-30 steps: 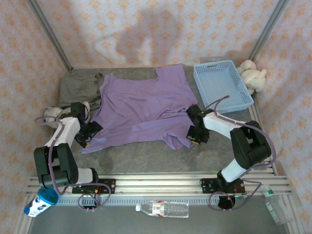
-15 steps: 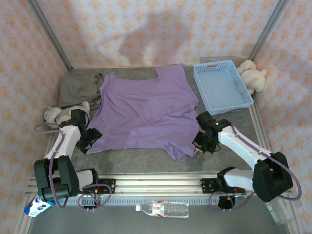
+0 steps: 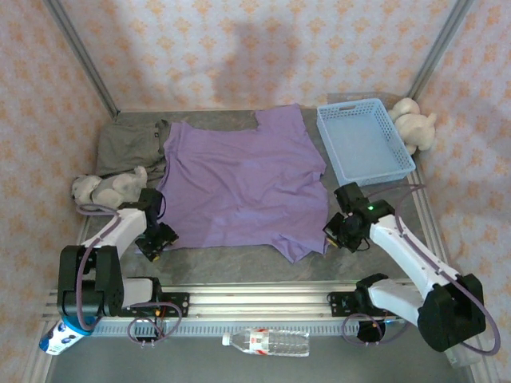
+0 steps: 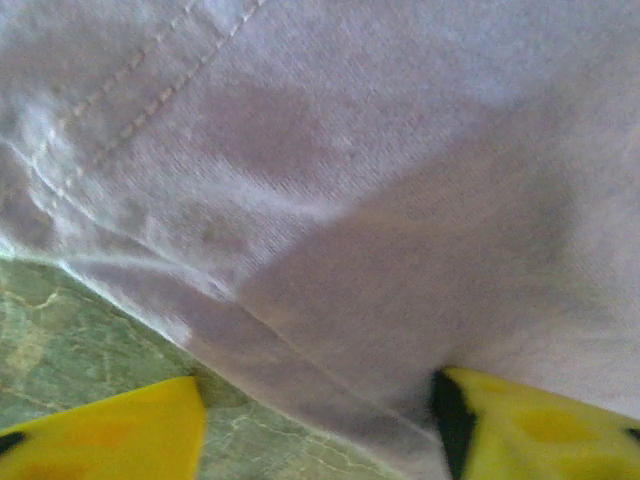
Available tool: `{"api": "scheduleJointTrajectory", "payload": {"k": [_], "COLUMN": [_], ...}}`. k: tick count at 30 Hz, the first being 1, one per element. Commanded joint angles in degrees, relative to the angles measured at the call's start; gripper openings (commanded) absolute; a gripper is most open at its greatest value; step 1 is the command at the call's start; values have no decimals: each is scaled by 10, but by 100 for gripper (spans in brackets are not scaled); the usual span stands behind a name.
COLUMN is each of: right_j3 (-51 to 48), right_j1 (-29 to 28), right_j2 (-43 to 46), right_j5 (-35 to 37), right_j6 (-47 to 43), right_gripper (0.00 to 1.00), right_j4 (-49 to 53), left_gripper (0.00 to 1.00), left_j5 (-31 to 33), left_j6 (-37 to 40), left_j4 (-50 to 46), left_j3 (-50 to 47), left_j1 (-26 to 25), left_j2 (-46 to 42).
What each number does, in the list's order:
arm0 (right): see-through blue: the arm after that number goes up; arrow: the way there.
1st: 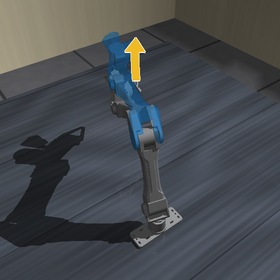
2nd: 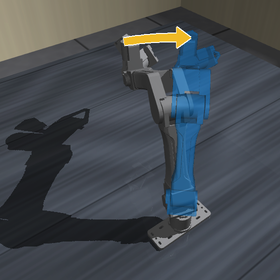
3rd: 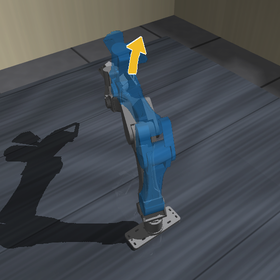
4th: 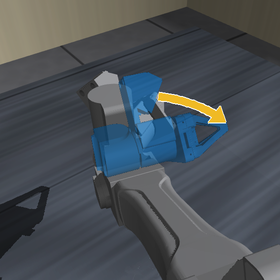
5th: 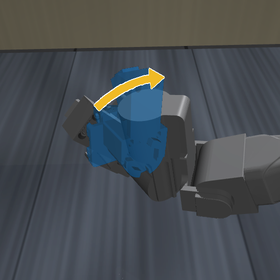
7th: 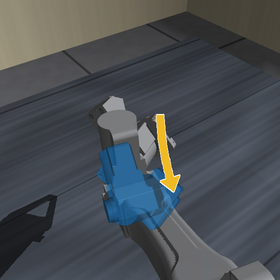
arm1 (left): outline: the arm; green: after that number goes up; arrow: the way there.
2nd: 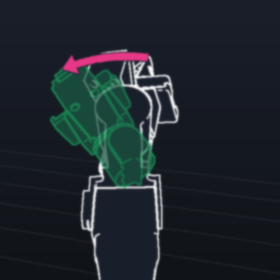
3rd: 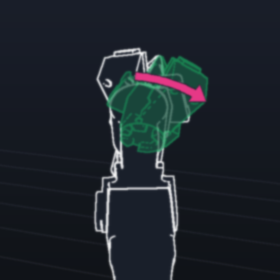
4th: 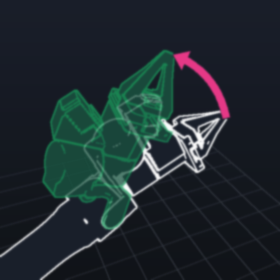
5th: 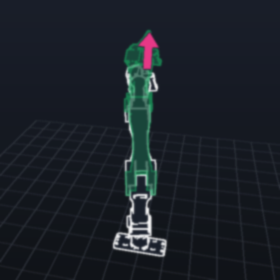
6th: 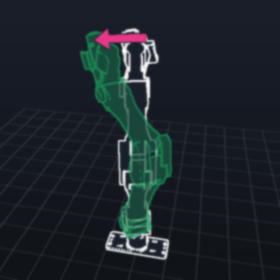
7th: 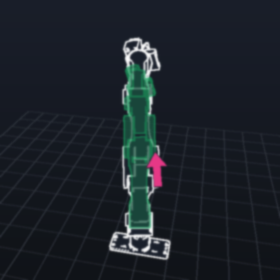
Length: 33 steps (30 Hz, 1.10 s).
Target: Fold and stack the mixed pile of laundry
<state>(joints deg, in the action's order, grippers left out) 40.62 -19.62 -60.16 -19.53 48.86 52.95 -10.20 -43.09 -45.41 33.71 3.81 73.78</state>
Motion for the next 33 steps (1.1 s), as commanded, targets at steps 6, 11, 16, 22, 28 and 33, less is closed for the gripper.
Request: {"api": "scheduleJointTrajectory", "payload": {"k": [6,11,16,22,28,33], "right_j3": [-9,-3,40,109,185,298], "right_j1": [4,4,4,9,39,72], "right_j2": [22,53,50,-14,-109,-230], "right_j5": [29,-16,-27,1,34,54], "right_j6": [14,61,96,74,47,-2], "right_gripper": [0,0,0,0,0,0], "right_j4": [24,-2,-34,-56,-111,-125], "left_gripper": [3,0,0,0,0,0], "left_j5": [17,21,31,46,66,72], "left_j6": [-6,13,27,23,24,41], "left_j4": [26,-26,-54,-43,-29,-30], "left_j3": [8,68,160,257,320,415], "left_j1": [-9,-13,-13,-13,-13,-13], "left_j2": [32,-14,-9,54,116,207]}}
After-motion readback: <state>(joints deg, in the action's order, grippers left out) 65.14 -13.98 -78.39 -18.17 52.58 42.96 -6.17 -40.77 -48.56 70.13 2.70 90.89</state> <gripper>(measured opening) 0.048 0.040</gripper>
